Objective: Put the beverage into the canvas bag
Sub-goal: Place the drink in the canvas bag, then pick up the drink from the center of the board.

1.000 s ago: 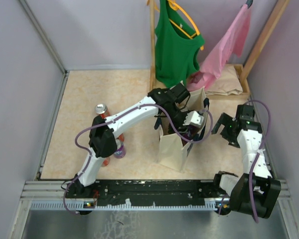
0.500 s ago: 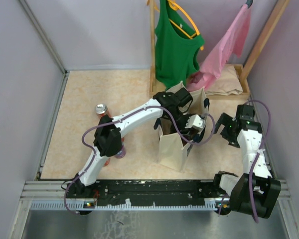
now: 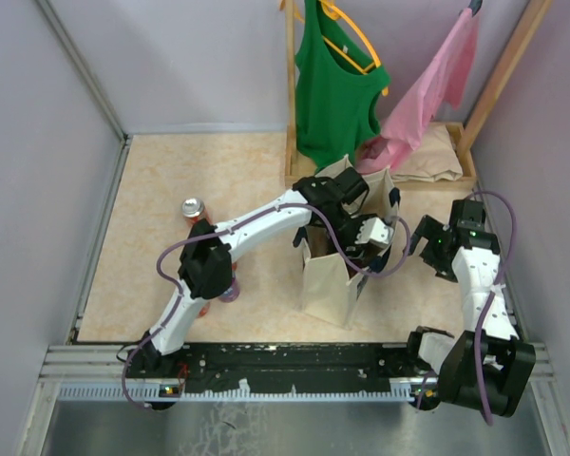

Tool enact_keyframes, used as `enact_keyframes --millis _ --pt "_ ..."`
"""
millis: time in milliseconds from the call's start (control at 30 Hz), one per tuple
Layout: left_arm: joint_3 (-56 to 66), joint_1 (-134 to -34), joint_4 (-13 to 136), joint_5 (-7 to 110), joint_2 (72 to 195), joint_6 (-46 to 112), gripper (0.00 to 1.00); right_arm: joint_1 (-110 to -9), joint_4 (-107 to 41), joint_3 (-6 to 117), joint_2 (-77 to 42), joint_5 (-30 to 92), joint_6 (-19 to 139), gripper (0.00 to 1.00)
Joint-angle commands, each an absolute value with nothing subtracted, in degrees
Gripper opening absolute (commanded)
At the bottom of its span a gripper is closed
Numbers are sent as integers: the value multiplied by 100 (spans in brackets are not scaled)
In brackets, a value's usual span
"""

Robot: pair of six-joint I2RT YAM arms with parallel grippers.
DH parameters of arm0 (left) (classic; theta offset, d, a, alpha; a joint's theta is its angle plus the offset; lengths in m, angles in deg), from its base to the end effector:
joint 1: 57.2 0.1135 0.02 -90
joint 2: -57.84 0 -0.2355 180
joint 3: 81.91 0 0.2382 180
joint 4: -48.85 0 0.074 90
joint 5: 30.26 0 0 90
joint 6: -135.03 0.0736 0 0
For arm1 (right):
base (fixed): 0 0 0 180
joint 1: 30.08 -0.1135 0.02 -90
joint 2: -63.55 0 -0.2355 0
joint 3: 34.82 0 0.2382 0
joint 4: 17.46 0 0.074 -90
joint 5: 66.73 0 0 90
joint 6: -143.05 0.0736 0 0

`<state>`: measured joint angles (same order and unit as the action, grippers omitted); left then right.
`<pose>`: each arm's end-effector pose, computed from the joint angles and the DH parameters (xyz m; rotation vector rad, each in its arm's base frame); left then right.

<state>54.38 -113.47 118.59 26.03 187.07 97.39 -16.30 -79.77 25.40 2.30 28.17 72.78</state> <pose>0.2256 -0.4114 0.2051 2.2039 1.3492 -0.8017 0.2064 -0.0442 0.1840 0.7459 2.5718 0.1473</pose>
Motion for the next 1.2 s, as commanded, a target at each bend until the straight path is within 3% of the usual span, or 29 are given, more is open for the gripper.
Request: enact_keyframes --millis 0,167,433,767,1000,1167 --pt "5458 -11413 11434 2545 18309 9690 79 -1558 -7863 2529 245 2872 7303 99" --pt "5396 -11455 11318 2587 18186 9616 86 -1558 -7863 2528 240 2883 7301 99" --pt "5241 -11473 10850 2811 17930 9371 85 -1558 -7855 2521 238 2917 7292 99" --pt "4478 -11216 8856 3932 17002 8573 85 -1558 -7863 2538 236 2925 7287 99" --pt "3369 -10106 7235 4624 15694 6838 86 -1558 -7923 2705 175 2812 7212 99" --pt "2511 -8666 7458 5005 14615 6042 86 -1558 -7910 2813 137 2744 7212 99"
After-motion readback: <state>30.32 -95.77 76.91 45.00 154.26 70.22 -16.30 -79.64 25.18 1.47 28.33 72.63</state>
